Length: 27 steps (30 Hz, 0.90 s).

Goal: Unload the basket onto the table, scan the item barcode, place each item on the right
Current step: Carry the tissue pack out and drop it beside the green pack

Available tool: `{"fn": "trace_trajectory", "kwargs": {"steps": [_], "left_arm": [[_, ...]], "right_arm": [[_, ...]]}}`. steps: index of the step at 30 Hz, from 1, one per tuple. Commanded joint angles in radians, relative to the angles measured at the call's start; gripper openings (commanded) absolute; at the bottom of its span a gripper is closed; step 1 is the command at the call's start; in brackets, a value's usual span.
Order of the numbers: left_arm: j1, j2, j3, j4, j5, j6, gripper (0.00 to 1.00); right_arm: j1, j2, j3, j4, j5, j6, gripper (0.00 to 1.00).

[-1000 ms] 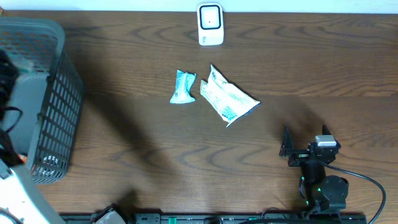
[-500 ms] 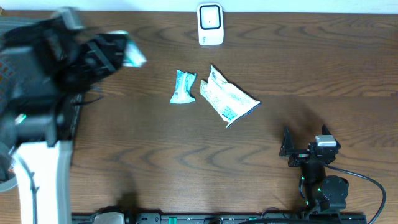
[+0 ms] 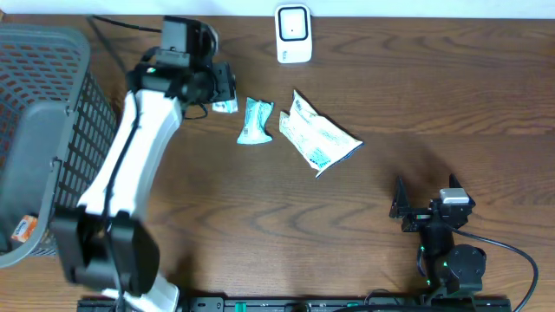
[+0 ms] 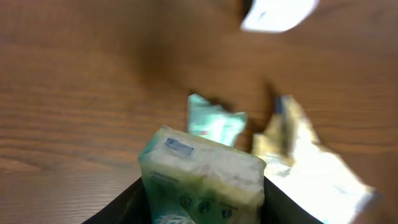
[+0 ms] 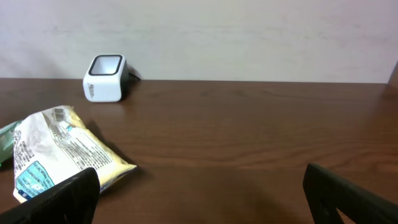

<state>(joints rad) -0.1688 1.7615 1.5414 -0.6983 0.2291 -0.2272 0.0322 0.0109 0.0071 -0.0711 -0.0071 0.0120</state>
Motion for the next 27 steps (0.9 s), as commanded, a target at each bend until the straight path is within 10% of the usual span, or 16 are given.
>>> {"fn": "trace_trajectory", "kwargs": {"steps": [1, 11, 27], "left_arm": [[-0.002, 0.077, -0.006, 0.001, -0.061, 0.032, 0.55], [0.0, 0.122, 0.001, 0.005, -0.059, 0.032, 0.68], [0.331, -0.393, 0.019, -0.008, -0.275, 0.032, 0.73]], "right_arm": [[-0.002, -0.004, -0.002, -0.005, 0.001, 0.01, 0.99], [-0.002, -0.004, -0.002, -0.005, 0.001, 0.01, 0.99], [-0.002, -0.004, -0.002, -0.005, 0.002, 0.01, 0.99]]}}
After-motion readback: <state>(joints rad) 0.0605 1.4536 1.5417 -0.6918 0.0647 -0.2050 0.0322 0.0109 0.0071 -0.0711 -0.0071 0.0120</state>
